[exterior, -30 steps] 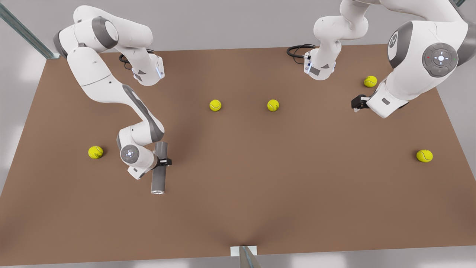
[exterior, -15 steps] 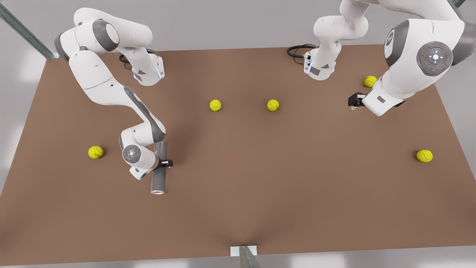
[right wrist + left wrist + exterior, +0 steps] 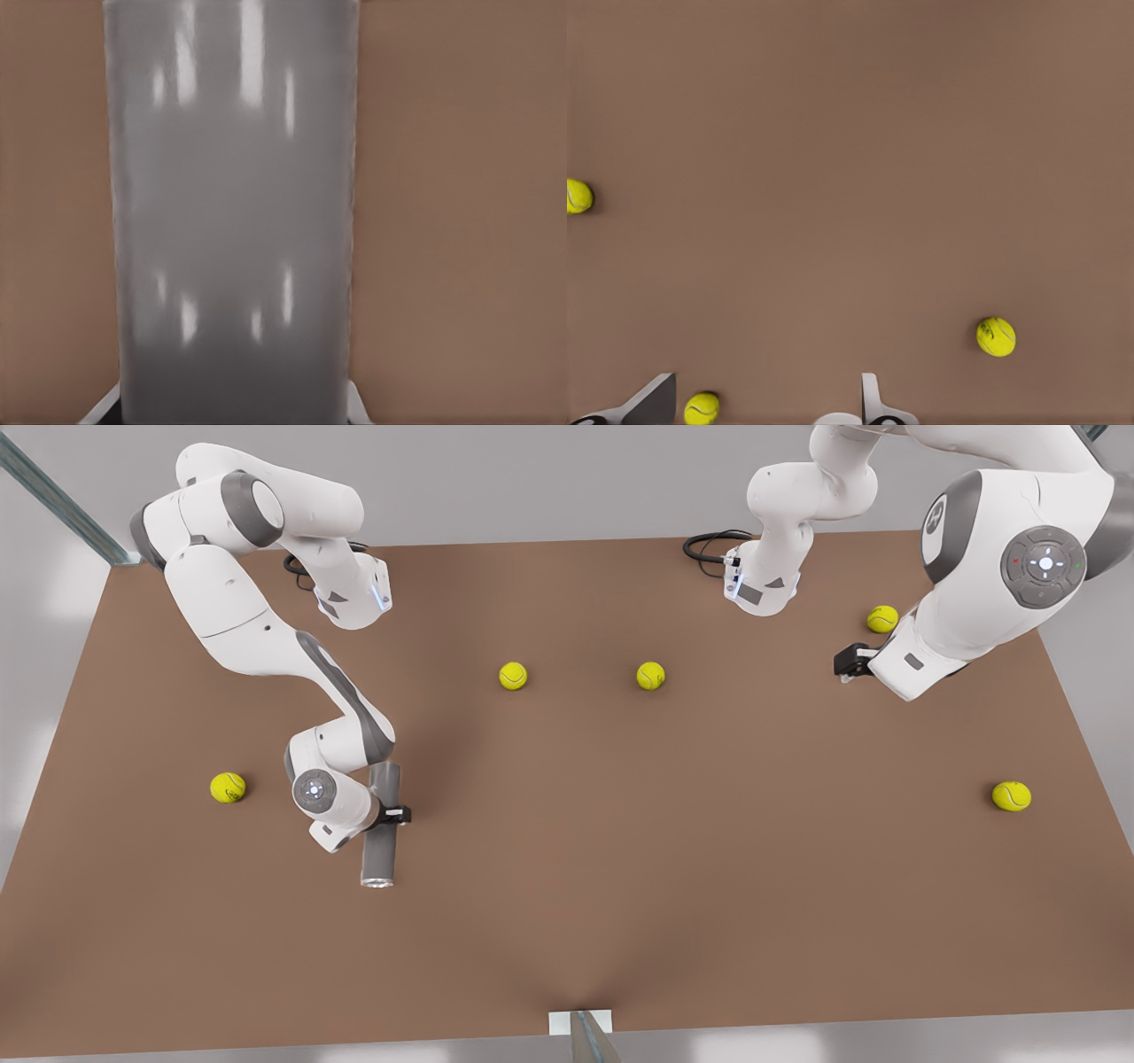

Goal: Put the tennis tube upright

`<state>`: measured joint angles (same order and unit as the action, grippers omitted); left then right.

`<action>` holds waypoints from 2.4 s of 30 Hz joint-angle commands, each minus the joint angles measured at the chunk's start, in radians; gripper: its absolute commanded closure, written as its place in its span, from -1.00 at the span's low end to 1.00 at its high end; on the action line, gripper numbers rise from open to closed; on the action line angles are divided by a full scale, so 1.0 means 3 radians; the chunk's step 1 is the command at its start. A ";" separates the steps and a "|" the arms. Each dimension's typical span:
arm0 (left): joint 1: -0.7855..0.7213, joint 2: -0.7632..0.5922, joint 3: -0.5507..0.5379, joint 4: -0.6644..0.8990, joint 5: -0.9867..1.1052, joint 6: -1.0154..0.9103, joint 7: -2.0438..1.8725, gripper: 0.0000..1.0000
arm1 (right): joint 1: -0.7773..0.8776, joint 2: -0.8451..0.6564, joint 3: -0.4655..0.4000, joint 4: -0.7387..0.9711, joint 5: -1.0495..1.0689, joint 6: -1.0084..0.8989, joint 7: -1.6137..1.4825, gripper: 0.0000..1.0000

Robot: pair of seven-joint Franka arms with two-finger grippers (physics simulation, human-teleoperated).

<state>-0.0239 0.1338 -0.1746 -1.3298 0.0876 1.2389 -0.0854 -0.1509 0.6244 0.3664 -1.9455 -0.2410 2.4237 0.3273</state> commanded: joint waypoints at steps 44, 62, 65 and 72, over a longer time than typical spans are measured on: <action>0.0039 0.0014 0.0030 0.0005 0.0010 0.0002 0.0019 -1.00 | 0.0007 0.0020 0.0001 -0.0009 -0.0010 -0.0010 0.0039 -0.53; 0.0059 0.0014 0.0030 -0.0001 0.0010 0.0002 0.0019 -1.00 | 0.0012 -0.0414 0.0261 -0.0086 -0.0025 -0.0368 0.0054 -0.48; 0.0075 0.0009 0.0030 0.0005 0.0000 -0.0003 0.0003 -1.00 | 0.0170 -0.0466 0.0512 -0.0081 -0.0030 -0.0363 0.0049 -0.48; 0.0095 0.0009 0.0030 0.0005 0.0000 -0.0003 0.0014 -1.00 | 0.0963 -0.0481 0.0665 -0.0045 -0.0035 -0.0169 0.0049 -0.48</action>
<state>0.0026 0.1377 -0.1651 -1.3289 0.0880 1.2381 -0.0819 0.1199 0.4822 0.5627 -1.9559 -0.2405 2.3565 0.3153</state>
